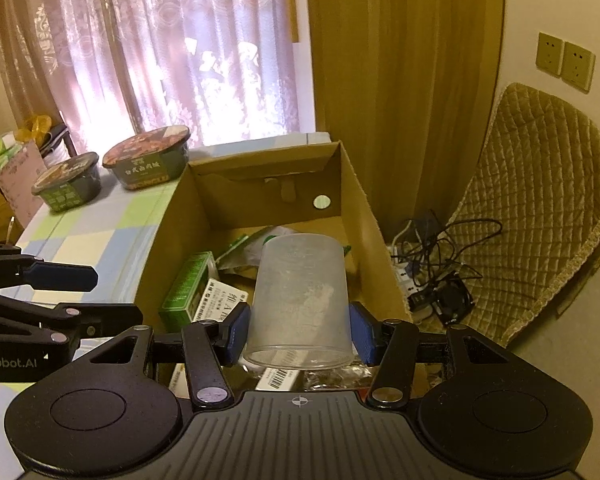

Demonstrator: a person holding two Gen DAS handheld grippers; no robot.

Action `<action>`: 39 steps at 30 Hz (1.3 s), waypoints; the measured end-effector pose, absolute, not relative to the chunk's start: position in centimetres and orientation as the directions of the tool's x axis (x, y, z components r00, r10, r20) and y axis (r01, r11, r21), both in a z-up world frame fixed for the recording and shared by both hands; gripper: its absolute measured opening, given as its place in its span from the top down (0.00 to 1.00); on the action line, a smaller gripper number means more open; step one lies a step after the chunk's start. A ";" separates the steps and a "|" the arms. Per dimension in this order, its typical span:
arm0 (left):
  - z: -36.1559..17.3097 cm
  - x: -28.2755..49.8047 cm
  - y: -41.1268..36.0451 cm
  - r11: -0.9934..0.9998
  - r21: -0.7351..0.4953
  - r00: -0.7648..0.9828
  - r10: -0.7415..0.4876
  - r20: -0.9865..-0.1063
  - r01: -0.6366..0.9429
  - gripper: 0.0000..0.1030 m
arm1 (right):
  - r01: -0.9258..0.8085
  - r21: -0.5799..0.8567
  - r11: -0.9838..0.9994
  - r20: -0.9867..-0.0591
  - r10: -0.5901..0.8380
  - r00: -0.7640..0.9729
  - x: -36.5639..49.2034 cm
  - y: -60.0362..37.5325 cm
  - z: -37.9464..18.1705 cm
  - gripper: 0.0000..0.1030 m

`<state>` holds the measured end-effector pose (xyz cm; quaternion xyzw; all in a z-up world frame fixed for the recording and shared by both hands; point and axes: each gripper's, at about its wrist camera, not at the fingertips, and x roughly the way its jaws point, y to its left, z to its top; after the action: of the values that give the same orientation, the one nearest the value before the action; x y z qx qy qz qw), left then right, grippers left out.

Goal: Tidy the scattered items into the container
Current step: 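Open the left tool to drop the ointment box while the right tool drops the cup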

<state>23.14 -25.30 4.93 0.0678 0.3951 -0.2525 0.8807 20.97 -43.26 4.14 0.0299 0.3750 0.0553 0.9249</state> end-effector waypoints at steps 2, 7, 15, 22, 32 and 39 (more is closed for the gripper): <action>5.0 23.2 -25.1 0.866 -0.075 0.565 -0.385 -0.730 0.494 0.48 | -0.087 0.100 0.991 -0.691 0.132 0.711 21.2 -43.0 4.2 0.46; 5.1 23.3 -24.5 0.872 -0.073 0.570 -0.377 -0.730 0.483 0.48 | -0.105 0.111 0.988 -0.683 0.152 0.714 21.9 -42.5 4.3 0.46; 5.1 23.4 -23.9 0.877 -0.068 0.571 -0.367 -0.734 0.476 0.48 | -0.112 0.135 0.984 -0.658 0.174 0.733 22.1 -42.6 4.4 0.20; 5.0 23.1 -23.7 0.878 -0.071 0.568 -0.366 -0.737 0.472 0.45 | -0.098 0.148 0.984 -0.668 0.172 0.724 21.9 -43.1 4.2 0.20; 5.2 22.5 -23.5 0.880 -0.064 0.574 -0.361 -0.735 0.472 0.38 | -0.093 0.145 0.985 -0.668 0.167 0.725 21.3 -43.3 4.8 0.20; 5.8 21.7 -23.0 0.888 -0.059 0.588 -0.351 -0.729 0.457 0.17 | -0.082 0.138 0.987 -0.675 0.154 0.721 20.8 -43.3 5.3 0.19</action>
<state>21.68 -22.98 5.78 0.0675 0.3929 -0.2271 0.8885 20.81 -43.25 5.25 0.0491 0.3680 0.0638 0.9263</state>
